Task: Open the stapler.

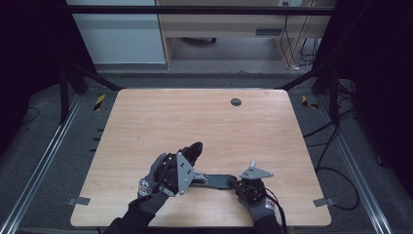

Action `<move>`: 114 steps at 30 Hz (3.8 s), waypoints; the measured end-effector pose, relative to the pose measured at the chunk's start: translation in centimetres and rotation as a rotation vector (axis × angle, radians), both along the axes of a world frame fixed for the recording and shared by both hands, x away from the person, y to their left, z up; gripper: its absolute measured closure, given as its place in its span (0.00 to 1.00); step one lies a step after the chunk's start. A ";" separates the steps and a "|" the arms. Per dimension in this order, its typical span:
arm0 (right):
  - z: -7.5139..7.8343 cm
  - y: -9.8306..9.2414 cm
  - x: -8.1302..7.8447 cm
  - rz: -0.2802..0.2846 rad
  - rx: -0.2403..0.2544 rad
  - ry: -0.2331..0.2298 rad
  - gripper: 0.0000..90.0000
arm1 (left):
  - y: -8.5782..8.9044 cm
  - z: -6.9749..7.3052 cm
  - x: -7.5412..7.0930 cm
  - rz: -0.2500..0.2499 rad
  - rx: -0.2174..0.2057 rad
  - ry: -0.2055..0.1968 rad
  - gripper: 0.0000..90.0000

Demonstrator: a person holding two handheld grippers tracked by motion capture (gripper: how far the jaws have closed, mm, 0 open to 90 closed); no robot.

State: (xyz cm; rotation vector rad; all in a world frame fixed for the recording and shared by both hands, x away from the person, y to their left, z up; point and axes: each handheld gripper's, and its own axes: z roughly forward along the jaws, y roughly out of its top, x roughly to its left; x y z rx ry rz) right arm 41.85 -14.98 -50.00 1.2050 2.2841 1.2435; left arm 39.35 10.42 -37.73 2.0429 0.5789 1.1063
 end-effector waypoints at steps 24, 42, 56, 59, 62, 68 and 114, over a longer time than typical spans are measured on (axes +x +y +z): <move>0.0 0.0 0.0 0.001 -0.002 0.000 1.00 | 2.4 0.5 0.0 0.024 -0.104 0.016 0.66; 0.0 0.0 0.0 0.003 -0.002 -0.002 1.00 | 5.0 0.8 -0.1 0.059 -0.178 0.025 0.65; 0.0 -0.1 0.0 0.004 -0.002 -0.001 1.00 | 6.2 0.9 -0.1 0.079 -0.216 0.033 0.65; 0.0 -0.1 0.0 0.004 -0.002 -0.001 1.00 | 6.6 0.9 -0.1 0.083 -0.224 0.032 0.65; 0.0 -0.1 0.0 0.004 -0.002 -0.001 1.00 | 6.9 0.8 -0.2 0.088 -0.229 0.032 0.64; 0.0 -0.1 0.0 0.005 -0.002 -0.001 1.00 | 7.4 0.8 -0.3 0.096 -0.239 0.031 0.64; 0.0 0.0 -0.1 0.009 -0.002 -0.002 1.00 | 10.4 0.4 -0.3 0.141 -0.308 0.047 0.61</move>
